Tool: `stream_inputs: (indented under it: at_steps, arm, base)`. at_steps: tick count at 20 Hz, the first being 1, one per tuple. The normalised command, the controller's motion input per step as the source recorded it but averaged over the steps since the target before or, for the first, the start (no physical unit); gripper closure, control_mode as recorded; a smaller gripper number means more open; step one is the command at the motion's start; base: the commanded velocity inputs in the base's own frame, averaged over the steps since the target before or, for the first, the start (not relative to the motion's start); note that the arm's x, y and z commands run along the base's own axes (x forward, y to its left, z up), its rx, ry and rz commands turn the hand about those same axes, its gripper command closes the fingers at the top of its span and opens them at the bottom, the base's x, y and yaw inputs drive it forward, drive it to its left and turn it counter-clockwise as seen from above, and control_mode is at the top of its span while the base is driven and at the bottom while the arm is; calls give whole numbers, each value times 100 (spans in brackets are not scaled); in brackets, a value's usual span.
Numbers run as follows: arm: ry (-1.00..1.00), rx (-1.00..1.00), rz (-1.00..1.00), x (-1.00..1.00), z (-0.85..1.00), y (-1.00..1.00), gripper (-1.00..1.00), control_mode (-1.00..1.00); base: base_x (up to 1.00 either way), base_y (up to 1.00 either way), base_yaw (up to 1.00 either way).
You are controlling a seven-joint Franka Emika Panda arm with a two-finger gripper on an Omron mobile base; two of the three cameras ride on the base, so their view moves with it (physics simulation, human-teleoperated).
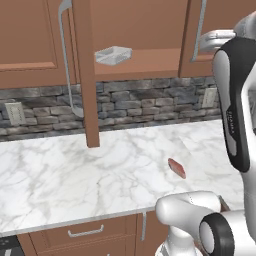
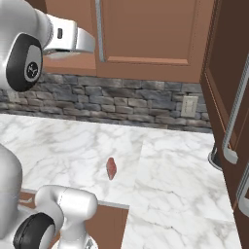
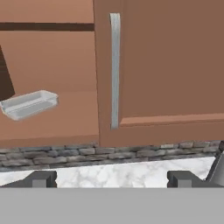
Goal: Retrieve the tupperware from the cabinet, then place the raw meat into the tupperware to avoid contamination.
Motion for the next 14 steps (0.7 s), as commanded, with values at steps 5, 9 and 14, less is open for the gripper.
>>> stream_inputs:
  at_steps: [5,9,14]
  arm:
    - [3,-5,-3,47,-8,-4,-100,-100]
    - [0,0,-8,48,-6,-4,-100,-100]
    - [0,1,-4,49,-2,0,-100,-100]
  base:
    - [0,0,0]
    - [0,0,0]
    - [0,0,0]
